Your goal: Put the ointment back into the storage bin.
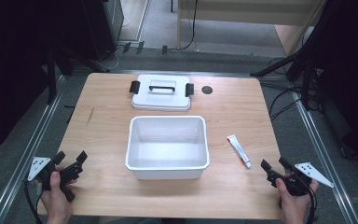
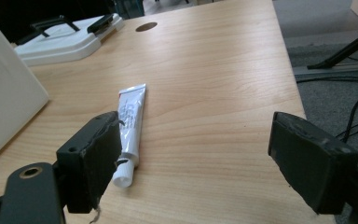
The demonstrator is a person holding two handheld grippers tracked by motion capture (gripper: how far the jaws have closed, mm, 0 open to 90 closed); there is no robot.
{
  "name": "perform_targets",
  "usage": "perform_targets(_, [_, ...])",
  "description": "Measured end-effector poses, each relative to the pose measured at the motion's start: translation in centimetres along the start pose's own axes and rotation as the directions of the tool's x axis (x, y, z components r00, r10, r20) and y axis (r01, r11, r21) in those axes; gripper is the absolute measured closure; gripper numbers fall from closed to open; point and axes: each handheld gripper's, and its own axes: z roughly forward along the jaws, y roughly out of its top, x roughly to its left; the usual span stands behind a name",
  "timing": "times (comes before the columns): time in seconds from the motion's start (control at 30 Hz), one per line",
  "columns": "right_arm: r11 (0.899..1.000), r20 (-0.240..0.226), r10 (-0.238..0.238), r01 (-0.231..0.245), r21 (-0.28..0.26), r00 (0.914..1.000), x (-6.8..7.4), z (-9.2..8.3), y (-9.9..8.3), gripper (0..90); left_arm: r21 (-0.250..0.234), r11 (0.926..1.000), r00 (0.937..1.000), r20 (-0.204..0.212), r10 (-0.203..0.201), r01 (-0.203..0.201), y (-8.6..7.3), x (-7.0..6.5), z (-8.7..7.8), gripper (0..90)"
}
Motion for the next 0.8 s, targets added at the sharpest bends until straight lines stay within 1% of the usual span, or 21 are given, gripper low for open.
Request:
perform_targets(0.1, [1.0,-0.008,-0.005,0.006,0.022,1.0,0.2,0.1,0.1,20.8,0.004,1.0,1.0,0.004,0.002,-0.002,-0.1,0.0,0.1,5.7])
perform_targets(0.17, [0.999,0.001,-0.018,0.018,0.052,0.9998,0.4,0.3,0.3,22.0,0.007,1.0,1.0,0.002,0.005,-0.005,-0.1,-0.1,0.1,5.7])
perform_targets(0.2, [0.998,-0.003,-0.024,0.024,0.062,0.9997,0.5,0.4,0.4,22.1,0.008,0.9999,1.0,0.002,0.009,-0.009,-0.1,-0.1,0.1,5.7])
perform_targets(0.23, [0.996,-0.006,-0.041,0.041,0.082,0.9992,0.8,0.5,0.6,22.9,0.009,0.9999,0.9999,0.002,0.012,-0.012,-0.1,-0.1,0.2,5.7])
perform_targets(0.3, [0.988,0.019,-0.081,0.077,0.133,0.9966,1.3,0.8,1.1,22.9,0.012,0.9996,0.9997,-0.002,0.024,-0.024,-0.1,-0.2,0.2,5.7])
perform_targets(0.33, [0.982,0.019,-0.11,0.105,0.16,0.9938,1.7,0.9,1.5,23.4,0.011,0.9996,0.9997,-0.002,0.026,-0.026,-0.2,-0.3,0.2,5.7])
perform_targets(0.37, [0.976,0.024,-0.126,0.119,0.182,0.9918,2.0,1.0,1.7,23.8,0.011,0.9995,0.9995,-0.002,0.03,-0.03,-0.2,-0.3,0.2,5.7])
perform_targets(0.4, [0.968,0.033,-0.149,0.139,0.207,0.9883,2.2,1.1,2.1,23.8,0.012,0.9993,0.9993,-0.003,0.036,-0.036,-0.2,-0.4,0.1,5.7])
perform_targets(0.43, [0.962,0.03,-0.163,0.152,0.225,0.9862,2.5,1.0,2.5,24.6,0.012,0.9993,0.9993,-0.006,0.037,-0.037,-0.2,-0.4,0.1,5.7])
perform_targets(0.47, [0.957,0.021,-0.162,0.152,0.247,0.9865,2.7,1.0,2.9,25.6,0.011,0.9991,0.9991,-0.007,0.041,-0.041,-0.2,-0.4,0.1,5.7])
perform_targets(0.53, [0.941,0.02,-0.168,0.154,0.302,0.9856,2.9,1.0,3.6,26.3,0.01,0.9989,0.9989,-0.008,0.045,-0.045,-0.2,-0.5,0.1,5.7])
perform_targets(0.57, [0.931,0.012,-0.183,0.17,0.324,0.983,3.0,1.0,3.9,26.3,0.01,0.9988,0.9988,-0.008,0.048,-0.047,-0.2,-0.5,0.1,5.8])
perform_targets(0.6, [0.917,0.005,-0.196,0.182,0.354,0.9805,3.1,1.1,4.2,26.3,0.01,0.9987,0.9987,-0.009,0.05,-0.05,-0.2,-0.5,0.1,5.8])
perform_targets(0.63, [0.9,0.01,-0.212,0.191,0.391,0.9772,3.3,1.2,4.5,26.4,0.009,0.9987,0.9987,-0.01,0.051,-0.051,-0.2,-0.6,0.1,5.7])
perform_targets(0.67, [0.883,0.014,-0.234,0.207,0.421,0.972,3.4,1.3,4.7,26.3,0.009,0.9985,0.9985,-0.01,0.054,-0.053,-0.2,-0.6,0.1,5.8])
perform_targets(0.7, [0.867,0.013,-0.244,0.213,0.451,0.9696,3.5,1.4,5.0,26.2,0.009,0.9984,0.9983,-0.01,0.057,-0.056,-0.2,-0.6,0.1,5.8])
perform_targets(0.73, [0.854,0.006,-0.249,0.217,0.473,0.9684,3.6,1.5,5.2,26.2,0.01,0.9981,0.9982,-0.008,0.06,-0.06,-0.2,-0.7,0.1,5.8])
perform_targets(0.77, [0.842,-0.001,-0.242,0.211,0.496,0.9702,3.7,1.5,5.5,26.2,0.011,0.998,0.998,-0.007,0.062,-0.062,-0.2,-0.7,0.1,5.8])
perform_targets(0.8, [0.828,-0.011,-0.235,0.206,0.521,0.972,3.8,1.7,5.8,26.2,0.012,0.9979,0.998,-0.006,0.064,-0.064,-0.2,-0.7,0.1,5.8])
